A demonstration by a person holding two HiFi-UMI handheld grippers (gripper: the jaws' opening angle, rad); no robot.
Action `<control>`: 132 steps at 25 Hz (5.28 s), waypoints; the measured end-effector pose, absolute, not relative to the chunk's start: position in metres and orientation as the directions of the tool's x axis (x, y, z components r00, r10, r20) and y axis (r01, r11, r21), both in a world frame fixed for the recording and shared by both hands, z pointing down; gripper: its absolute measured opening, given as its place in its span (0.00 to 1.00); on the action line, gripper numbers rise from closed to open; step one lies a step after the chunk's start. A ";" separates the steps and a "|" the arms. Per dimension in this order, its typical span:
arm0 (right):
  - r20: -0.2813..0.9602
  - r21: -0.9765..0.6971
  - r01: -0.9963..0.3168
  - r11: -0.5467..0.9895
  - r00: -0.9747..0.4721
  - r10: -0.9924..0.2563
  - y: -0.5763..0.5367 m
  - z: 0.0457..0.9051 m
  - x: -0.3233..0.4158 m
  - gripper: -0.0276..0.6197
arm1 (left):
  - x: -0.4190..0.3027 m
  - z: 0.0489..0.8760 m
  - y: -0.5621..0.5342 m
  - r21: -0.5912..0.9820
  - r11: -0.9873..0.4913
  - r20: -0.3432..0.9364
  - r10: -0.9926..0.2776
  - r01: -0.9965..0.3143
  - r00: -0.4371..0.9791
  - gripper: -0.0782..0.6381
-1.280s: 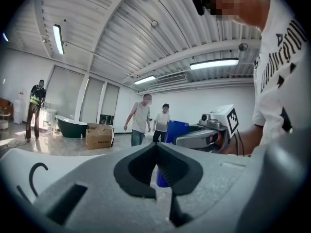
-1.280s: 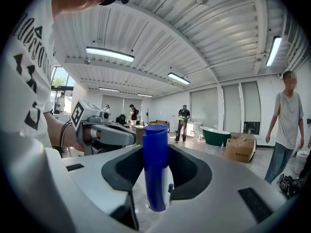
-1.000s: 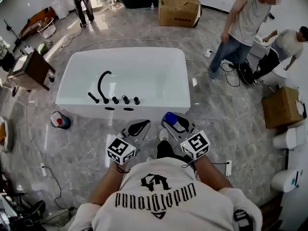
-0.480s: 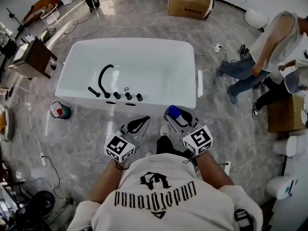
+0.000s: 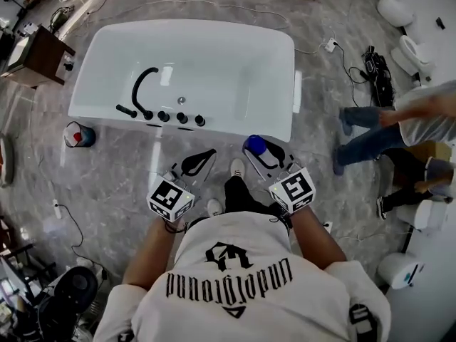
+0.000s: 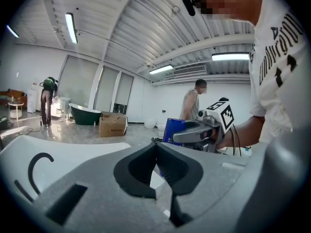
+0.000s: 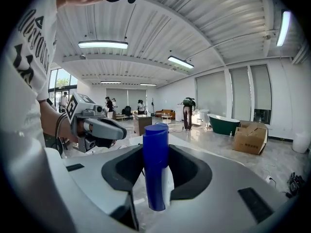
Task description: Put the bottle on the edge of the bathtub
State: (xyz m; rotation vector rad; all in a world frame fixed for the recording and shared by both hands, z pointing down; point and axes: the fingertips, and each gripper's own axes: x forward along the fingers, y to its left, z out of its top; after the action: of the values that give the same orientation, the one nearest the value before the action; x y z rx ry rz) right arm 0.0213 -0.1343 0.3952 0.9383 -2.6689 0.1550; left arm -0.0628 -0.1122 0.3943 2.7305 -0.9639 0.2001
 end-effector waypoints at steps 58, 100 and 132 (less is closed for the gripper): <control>0.750 -0.118 -0.480 0.869 -0.617 -0.239 -0.275 0.751 0.041 0.29 | -0.038 0.708 -0.256 0.321 -0.674 0.578 -0.418 -0.665 0.701 0.13; 0.767 -0.074 -0.525 0.848 -0.573 -0.288 -0.251 0.760 0.042 0.31 | -0.040 0.710 -0.206 0.366 -0.656 0.570 -0.403 -0.660 0.716 0.13; 0.546 0.064 -0.630 0.774 -0.627 -0.555 -0.139 0.519 0.055 0.28 | -0.051 0.513 -0.096 0.176 -0.749 0.403 -0.537 -0.639 0.741 0.13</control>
State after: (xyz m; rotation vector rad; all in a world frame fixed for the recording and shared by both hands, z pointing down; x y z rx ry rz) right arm 0.0552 -0.1385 0.5192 0.8833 -2.4128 0.1792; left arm -0.0509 -0.0958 0.5133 2.6394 -0.9158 0.4747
